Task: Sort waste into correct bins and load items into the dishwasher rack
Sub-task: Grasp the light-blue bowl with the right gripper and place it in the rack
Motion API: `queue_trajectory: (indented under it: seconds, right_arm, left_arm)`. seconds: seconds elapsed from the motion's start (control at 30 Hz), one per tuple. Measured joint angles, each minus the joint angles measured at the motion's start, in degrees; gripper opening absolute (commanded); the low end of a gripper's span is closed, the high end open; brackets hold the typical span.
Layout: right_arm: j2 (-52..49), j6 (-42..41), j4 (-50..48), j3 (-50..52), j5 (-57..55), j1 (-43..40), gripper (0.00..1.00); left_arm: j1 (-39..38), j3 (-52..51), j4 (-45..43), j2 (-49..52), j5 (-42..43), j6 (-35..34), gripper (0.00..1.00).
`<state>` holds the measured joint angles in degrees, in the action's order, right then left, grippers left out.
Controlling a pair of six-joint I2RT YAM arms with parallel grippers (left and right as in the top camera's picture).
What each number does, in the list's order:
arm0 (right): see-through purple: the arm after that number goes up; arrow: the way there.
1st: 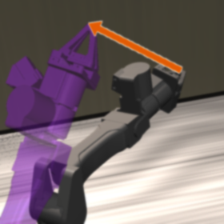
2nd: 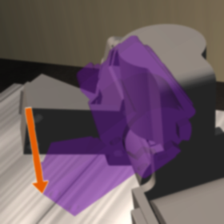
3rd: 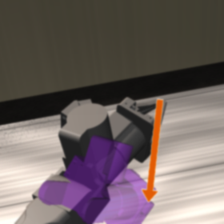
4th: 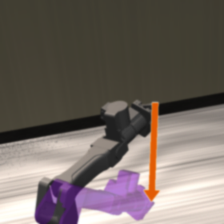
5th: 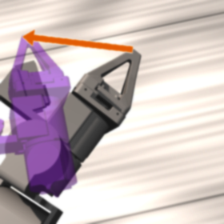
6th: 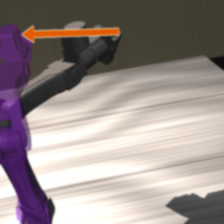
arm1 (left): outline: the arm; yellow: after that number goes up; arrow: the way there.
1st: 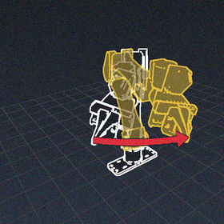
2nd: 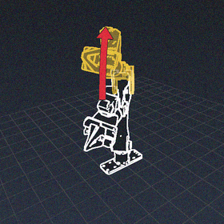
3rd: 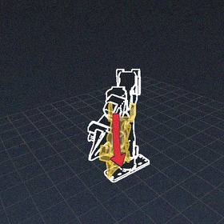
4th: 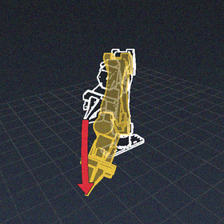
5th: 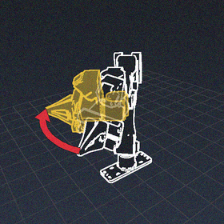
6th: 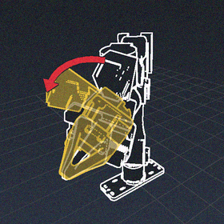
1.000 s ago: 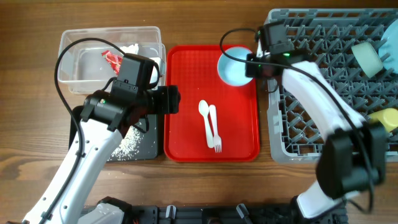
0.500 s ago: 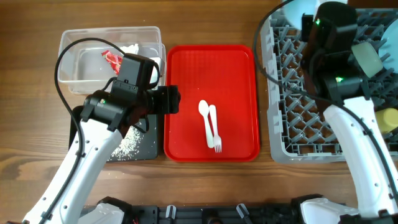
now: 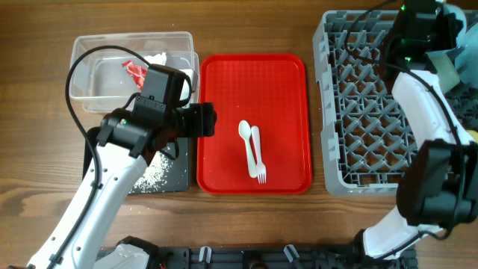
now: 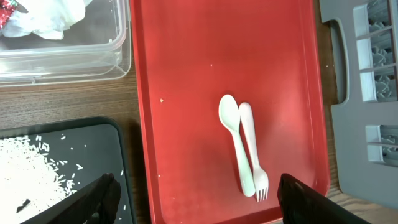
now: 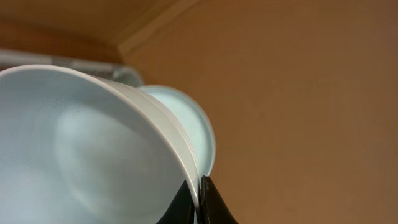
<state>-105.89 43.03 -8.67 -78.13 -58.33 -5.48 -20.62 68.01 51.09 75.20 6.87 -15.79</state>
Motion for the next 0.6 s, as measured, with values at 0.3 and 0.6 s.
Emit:
queue_trajectory:
  seconds: [0.3,0.6]
  right_arm:
    - [-8.3,-3.5,0.3,0.0,-1.7,0.8,0.04]
    - [-8.3,-6.2,1.4,0.0,-4.2,4.3,0.04]
  left_arm:
    - [0.0,0.0,0.0,0.0,0.0,0.0,0.82]
    - [0.0,0.0,0.0,0.0,0.0,0.0,0.82]
